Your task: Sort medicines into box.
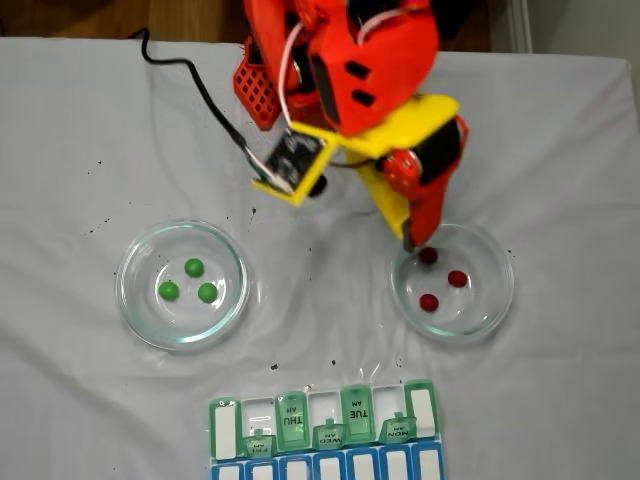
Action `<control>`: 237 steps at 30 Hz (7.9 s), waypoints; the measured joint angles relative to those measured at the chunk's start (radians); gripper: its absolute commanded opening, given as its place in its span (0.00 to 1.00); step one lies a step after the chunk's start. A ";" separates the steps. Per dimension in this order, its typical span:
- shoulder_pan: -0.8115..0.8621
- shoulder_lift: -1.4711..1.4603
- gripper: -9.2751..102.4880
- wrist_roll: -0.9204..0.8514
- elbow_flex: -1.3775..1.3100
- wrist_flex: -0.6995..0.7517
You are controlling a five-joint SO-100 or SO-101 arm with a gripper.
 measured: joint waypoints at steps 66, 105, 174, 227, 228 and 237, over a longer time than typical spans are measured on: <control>-0.225 -0.808 0.29 0.241 -0.310 -0.048; -0.225 -0.985 0.29 0.316 -0.351 -0.097; -0.265 -1.031 0.08 0.390 -0.313 -0.137; 0.170 -0.859 0.08 0.239 -0.376 -0.328; 0.170 -0.874 0.08 0.233 -0.376 -0.328; 0.175 -0.954 0.08 0.222 -0.396 -0.353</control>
